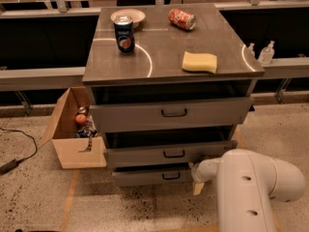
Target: Open bottom drawer
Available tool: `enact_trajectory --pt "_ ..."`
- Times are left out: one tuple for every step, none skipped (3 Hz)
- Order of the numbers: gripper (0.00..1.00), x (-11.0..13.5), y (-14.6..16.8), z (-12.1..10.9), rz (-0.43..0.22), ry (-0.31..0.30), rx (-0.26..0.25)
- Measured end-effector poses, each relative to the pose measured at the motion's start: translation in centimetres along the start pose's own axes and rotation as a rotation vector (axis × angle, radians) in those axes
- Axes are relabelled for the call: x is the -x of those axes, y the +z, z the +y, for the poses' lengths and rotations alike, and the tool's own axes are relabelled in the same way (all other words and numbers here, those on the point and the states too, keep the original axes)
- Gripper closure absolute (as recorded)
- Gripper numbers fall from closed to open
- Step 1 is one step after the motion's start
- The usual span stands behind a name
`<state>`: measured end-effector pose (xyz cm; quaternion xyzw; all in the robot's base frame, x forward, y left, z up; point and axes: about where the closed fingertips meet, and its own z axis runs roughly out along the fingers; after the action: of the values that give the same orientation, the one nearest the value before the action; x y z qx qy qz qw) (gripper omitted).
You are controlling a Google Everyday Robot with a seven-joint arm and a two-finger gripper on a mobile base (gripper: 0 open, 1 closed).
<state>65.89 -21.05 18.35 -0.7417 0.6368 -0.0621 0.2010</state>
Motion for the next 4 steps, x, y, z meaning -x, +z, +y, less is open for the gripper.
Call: enact_trajectory --pt "0.18 -0.5 1.2 -0.6 -0.003 -0.001 0.003" --pt "0.41 -0.6 2.1 -0.8 -0.014 -0.004 0.013" --pt "0.64 -0.7 2.4 -0.5 -0.026 0.001 0.033" --pt "0.88 -0.7 2.4 -0.5 -0.027 0.001 0.036"
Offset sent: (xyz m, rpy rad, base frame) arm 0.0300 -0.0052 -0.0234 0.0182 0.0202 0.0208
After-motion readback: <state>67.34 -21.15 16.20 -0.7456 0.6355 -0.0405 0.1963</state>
